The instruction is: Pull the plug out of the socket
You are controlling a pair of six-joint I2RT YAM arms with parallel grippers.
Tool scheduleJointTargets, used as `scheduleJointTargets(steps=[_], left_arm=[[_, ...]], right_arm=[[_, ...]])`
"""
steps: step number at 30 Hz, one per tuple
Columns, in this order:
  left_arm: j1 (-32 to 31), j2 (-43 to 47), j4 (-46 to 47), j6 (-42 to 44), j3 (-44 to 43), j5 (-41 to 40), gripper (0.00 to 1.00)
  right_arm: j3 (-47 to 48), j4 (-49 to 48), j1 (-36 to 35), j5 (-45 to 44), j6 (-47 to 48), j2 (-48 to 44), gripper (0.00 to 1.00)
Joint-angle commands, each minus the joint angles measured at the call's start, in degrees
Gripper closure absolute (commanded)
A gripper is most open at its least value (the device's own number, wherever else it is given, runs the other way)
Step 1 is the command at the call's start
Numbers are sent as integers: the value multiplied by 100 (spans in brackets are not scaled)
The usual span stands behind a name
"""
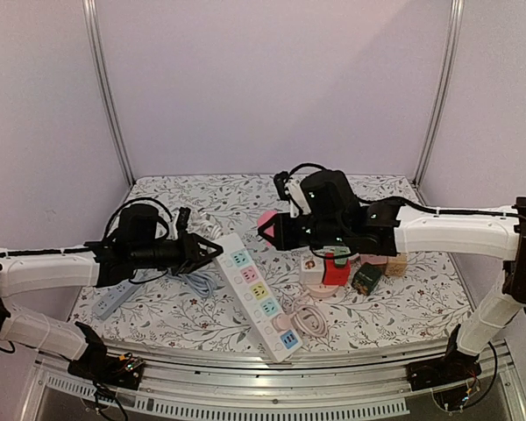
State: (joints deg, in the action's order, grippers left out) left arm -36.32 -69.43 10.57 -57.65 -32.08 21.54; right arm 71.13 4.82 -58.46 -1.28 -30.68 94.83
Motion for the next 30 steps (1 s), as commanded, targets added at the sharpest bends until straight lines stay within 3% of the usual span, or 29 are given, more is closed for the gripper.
scheduleJointTargets(steps=[1, 8, 14, 19, 30], left_arm=[[104, 69, -142, 356, -60, -168, 95], [124, -312, -49, 266, -286, -65, 95], [119, -450, -10, 266, -366, -27, 96], [117, -456, 32, 211, -377, -2, 96], [124, -361, -40, 240, -328, 42, 96]], right_arm=[[-54, 1064, 65, -1033, 290, -860, 100], [-534, 2100, 806, -1669, 59, -1760, 100], [-951, 2490, 2029, -1243, -354, -2070, 100], [-1072, 2410, 2576, -770, -514, -1522, 100], [-327, 2168, 2690, -207, -77, 242, 100]])
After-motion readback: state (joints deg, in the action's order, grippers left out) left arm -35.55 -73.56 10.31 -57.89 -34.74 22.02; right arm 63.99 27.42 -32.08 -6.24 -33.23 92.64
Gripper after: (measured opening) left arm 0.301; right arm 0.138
